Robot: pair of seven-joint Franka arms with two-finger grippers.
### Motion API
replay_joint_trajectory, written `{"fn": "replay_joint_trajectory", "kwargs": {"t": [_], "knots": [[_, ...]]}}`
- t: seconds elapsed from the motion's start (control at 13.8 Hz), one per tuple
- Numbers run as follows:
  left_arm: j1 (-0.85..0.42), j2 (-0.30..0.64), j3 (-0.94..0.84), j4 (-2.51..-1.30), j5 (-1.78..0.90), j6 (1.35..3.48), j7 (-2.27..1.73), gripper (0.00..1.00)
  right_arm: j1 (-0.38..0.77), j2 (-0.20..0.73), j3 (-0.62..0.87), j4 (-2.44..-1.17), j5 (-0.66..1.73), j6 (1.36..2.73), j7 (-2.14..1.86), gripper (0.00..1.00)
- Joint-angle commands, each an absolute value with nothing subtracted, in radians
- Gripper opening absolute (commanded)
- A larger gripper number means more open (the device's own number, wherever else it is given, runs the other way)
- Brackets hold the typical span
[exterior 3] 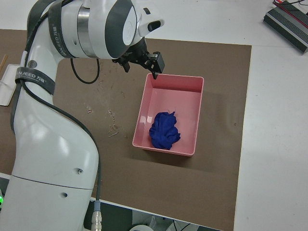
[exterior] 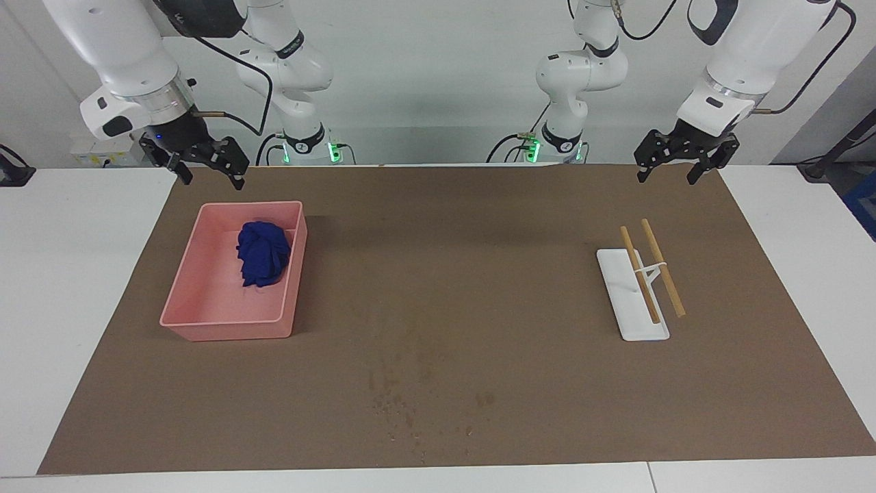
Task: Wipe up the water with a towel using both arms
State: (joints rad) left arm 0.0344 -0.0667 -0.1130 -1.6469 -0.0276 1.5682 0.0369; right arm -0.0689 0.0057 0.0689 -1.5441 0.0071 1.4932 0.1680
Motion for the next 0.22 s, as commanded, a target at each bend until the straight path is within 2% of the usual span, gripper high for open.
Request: {"fn": "replay_joint_trajectory", "kwargs": {"t": [0.0, 0.15], "knots": [[0.051, -0.080, -0.124, -1.666, -0.040, 1.575, 0.034, 1.00, -0.077, 0.009, 0.072, -1.534, 0.005, 1.477, 0.172, 1.00], [0.051, -0.080, -0.124, -1.666, -0.040, 1.575, 0.034, 1.00, -0.077, 0.009, 0.072, -1.535, 0.005, 1.479, 0.173, 1.00]]}}
